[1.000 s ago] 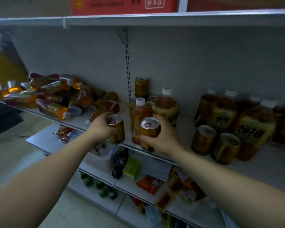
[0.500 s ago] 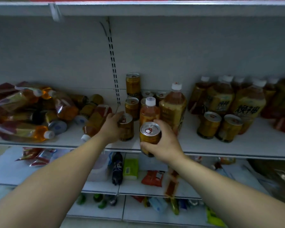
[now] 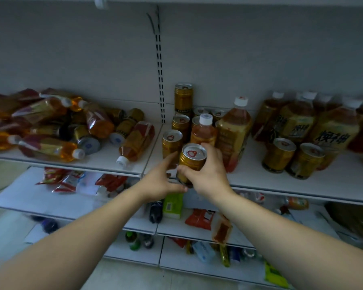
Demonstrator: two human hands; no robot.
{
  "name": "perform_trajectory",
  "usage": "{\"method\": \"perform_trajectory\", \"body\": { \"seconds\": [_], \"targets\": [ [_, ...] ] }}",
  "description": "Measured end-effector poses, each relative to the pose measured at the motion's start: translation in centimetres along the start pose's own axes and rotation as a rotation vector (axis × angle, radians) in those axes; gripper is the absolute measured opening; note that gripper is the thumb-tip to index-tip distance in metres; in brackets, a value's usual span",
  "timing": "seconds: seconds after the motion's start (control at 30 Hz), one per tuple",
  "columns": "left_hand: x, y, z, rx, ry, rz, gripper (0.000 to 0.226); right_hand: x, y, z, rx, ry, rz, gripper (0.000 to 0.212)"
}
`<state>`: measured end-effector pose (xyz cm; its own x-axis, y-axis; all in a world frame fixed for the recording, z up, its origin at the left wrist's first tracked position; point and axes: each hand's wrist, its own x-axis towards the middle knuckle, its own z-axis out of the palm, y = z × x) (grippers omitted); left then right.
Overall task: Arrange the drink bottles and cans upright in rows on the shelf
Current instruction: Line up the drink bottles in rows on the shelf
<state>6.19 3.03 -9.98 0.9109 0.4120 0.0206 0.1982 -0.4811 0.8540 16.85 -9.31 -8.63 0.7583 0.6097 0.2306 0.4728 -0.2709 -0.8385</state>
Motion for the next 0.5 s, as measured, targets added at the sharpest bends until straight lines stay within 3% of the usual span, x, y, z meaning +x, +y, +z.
{"method": "perform_trajectory", "body": {
  "seconds": [0.13, 0.2, 0.3, 0.43, 0.5],
  "targets": [
    [0.0, -0.3, 1.1, -0.165, 0.139, -0.021, 0.065, 0.2, -1.5, 0.2, -0.014, -0.065, -0.041, 0.074],
    [-0.2, -1.5, 0.8, -0.137, 0.207, -0.065, 0.057, 1.2, -2.5, -0.9, -0.081, 0.016, -0.159, 0.074],
    [0.3, -3.2, 0.3, -0.117, 0.306, -0.127, 0.058, 4.3, -4.2, -3.0, -0.217, 0.115, -0.231, 0.087],
    [2.0, -4.5, 0.1, -0.037, 0.346, -0.157, 0.064, 7.1, -4.8, -3.5, -0.572, -0.091, -0.138, 0.088],
    [3.0, -4.9, 0.4, 0.014, 0.341, -0.180, 0.069, 7.2, -4.3, -3.3, -0.625, -0.101, -0.160, 0.089]
  ]
}}
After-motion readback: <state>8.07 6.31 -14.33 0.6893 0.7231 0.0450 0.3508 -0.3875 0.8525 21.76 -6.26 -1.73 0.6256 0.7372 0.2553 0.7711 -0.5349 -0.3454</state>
